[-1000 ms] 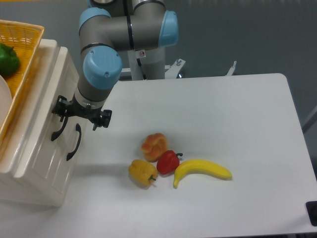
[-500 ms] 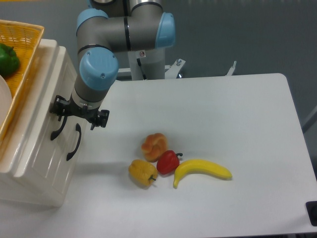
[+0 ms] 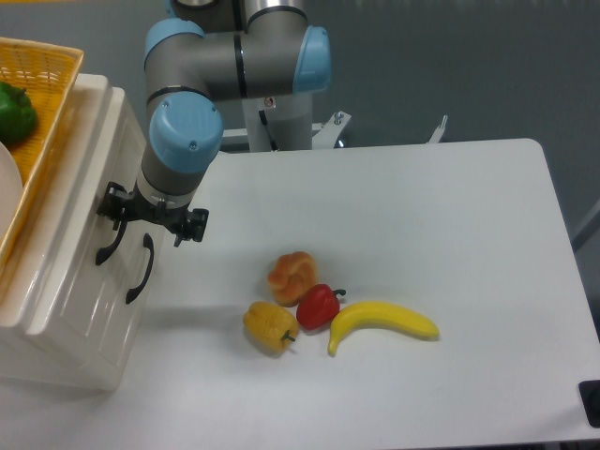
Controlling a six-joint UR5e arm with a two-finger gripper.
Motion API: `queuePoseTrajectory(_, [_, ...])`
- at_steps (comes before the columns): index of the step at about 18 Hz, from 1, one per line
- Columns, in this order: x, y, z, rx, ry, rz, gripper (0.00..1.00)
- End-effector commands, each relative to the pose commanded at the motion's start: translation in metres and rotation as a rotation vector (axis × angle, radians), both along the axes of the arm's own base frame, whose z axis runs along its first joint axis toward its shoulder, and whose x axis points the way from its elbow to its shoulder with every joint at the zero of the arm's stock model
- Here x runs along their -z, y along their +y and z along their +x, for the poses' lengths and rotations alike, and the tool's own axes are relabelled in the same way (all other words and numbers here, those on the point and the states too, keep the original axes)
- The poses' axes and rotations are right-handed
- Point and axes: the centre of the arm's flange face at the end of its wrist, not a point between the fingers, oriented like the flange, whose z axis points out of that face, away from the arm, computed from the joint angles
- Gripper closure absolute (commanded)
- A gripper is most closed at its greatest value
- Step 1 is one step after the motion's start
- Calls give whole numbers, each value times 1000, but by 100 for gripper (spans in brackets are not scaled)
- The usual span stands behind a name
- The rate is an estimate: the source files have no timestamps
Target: Slide open the top white drawer
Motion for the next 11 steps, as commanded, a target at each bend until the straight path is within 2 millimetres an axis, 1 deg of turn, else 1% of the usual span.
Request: queuePoseTrajectory(11, [1, -3, -5, 3, 38, -22, 0])
